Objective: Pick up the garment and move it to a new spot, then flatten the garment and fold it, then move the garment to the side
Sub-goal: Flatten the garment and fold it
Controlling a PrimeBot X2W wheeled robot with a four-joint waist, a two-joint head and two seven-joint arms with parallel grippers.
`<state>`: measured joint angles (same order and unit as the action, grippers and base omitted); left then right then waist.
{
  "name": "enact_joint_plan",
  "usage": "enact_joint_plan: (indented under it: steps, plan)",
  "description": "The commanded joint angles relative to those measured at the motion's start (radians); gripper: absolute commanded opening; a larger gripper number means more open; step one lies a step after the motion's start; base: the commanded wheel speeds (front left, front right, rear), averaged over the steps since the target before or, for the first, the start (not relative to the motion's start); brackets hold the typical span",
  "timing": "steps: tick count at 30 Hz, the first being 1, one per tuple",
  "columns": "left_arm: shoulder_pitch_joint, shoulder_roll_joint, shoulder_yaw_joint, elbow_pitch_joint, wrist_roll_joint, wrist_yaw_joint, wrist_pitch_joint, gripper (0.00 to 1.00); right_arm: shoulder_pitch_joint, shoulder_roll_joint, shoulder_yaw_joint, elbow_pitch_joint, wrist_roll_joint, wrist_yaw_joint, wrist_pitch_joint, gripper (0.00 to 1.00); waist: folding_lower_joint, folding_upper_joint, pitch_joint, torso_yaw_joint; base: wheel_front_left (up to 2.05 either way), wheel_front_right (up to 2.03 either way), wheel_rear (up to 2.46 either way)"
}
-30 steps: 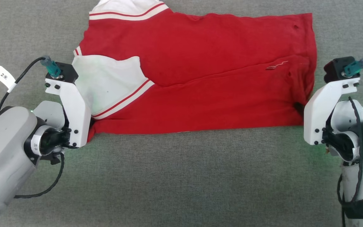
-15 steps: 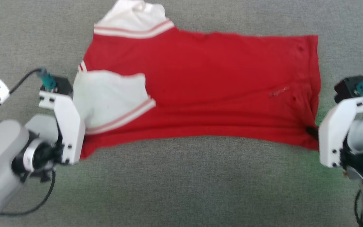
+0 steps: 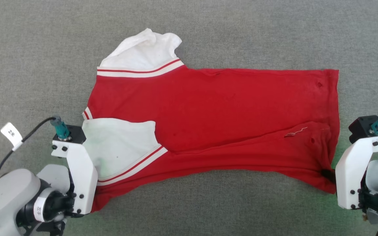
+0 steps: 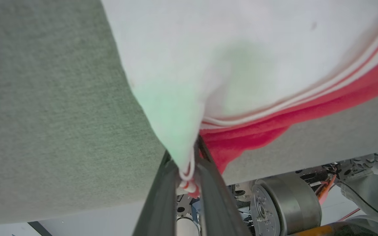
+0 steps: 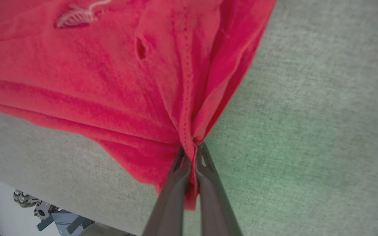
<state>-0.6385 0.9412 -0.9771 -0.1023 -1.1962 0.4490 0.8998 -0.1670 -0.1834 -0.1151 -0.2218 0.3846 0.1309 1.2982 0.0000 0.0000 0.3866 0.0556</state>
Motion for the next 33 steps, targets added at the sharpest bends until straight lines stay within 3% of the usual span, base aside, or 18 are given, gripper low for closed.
enact_joint_plan:
  steps: [1,2,3,4,5,6,14,18,25,33]
  plan:
    - [0.023,-0.005,-0.006,0.014,-0.008,0.003,-0.004,0.0,0.029,0.009,0.006,0.018,-0.008,0.0,-0.002,0.0,0.0,0.0,-0.001,-0.001,0.0,0.0,0.0]
    - [0.029,-0.012,-0.008,0.023,-0.01,-0.001,-0.01,0.0,0.032,0.009,0.01,0.025,-0.009,0.0,-0.012,0.0,0.0,0.0,-0.003,-0.001,0.0,0.0,0.0]
    - [0.034,-0.018,-0.004,0.033,-0.012,-0.005,-0.024,0.25,0.03,0.008,0.017,0.029,-0.008,0.0,-0.03,0.15,0.0,0.0,-0.004,-0.002,0.0,0.0,0.0]
    - [0.038,-0.024,0.001,0.048,-0.014,-0.004,-0.035,0.48,0.028,0.007,0.021,0.035,-0.01,0.0,-0.047,0.45,0.0,0.0,-0.007,-0.003,0.0,0.0,0.0]
    - [0.037,-0.025,0.001,0.058,-0.013,-0.007,-0.039,0.64,0.026,0.003,0.028,0.039,-0.014,0.0,-0.062,0.82,0.0,0.0,-0.01,-0.005,0.0,0.0,0.0]
    - [0.034,-0.022,0.001,0.063,-0.01,-0.012,-0.041,1.0,0.023,0.002,0.038,0.043,-0.009,0.0,-0.076,1.0,0.0,0.0,-0.014,-0.008,0.0,0.0,0.0]
    - [-0.053,0.042,0.052,0.02,0.026,-0.002,-0.038,1.0,0.0,-0.001,0.03,-0.019,0.021,0.0,-0.186,1.0,0.0,0.0,-0.052,-0.036,0.0,0.0,0.0]
    - [-0.116,0.068,0.076,-0.004,0.065,-0.03,-0.051,1.0,-0.012,0.021,0.018,-0.072,0.019,0.0,-0.289,1.0,0.0,0.0,-0.06,-0.067,0.0,0.0,0.0]
    - [-0.241,0.028,0.11,0.097,0.134,-0.14,-0.139,1.0,-0.041,0.064,0.054,-0.122,-0.032,0.0,-0.555,1.0,0.0,0.0,-0.043,-0.155,0.0,0.0,0.0]
    - [-0.372,-0.037,0.099,0.314,0.22,-0.303,-0.222,1.0,-0.081,0.114,0.1,-0.047,-0.108,0.0,-0.907,1.0,0.0,0.0,-0.008,-0.271,0.0,0.0,0.0]
